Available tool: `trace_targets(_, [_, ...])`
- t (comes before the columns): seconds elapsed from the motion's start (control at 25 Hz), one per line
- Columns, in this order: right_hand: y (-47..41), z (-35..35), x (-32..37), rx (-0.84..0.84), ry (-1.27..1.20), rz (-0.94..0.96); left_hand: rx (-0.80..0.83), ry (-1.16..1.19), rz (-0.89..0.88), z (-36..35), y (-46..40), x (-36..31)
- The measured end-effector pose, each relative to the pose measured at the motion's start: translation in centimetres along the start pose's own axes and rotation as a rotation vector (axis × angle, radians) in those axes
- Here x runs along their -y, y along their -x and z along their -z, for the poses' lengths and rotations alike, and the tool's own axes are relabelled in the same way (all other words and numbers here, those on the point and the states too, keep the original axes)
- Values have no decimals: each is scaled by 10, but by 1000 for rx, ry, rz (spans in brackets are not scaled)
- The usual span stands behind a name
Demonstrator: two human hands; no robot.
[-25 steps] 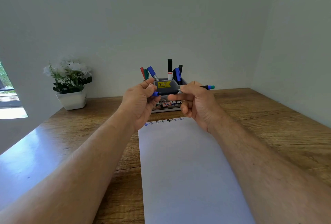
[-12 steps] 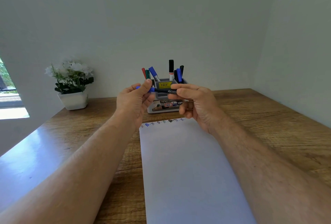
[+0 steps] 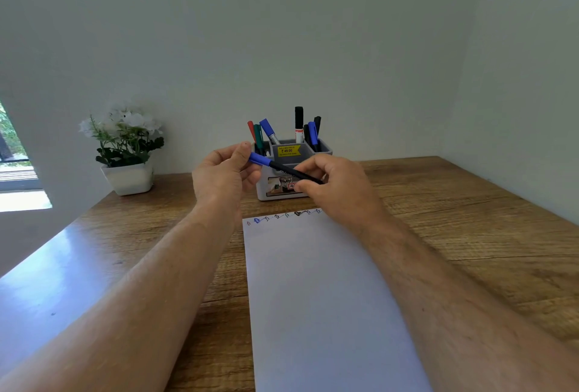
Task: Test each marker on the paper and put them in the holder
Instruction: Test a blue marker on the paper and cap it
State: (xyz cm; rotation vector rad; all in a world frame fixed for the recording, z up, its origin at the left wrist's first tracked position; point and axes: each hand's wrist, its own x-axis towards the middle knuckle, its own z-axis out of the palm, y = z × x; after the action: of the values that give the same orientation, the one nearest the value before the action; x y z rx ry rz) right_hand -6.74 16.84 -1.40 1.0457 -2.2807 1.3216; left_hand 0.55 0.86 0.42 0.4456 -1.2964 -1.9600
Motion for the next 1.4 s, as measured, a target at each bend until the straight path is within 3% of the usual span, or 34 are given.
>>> trace_targets(0.48, [0,4,1,-57,-32,-33,-15,-18,-76,2,-2,4])
trace_targets(0.64, [-2,3,7,-34,-67,-42,-32,-97,-159,3,-4,0])
trace_targets(1.04, [-1,3,12,38,-53,-73,-36,-101,-176,2,-7,3])
trace_targets(1.4, [0,-1,12,24,-42,-30,74,-228,-242,-7,5,5])
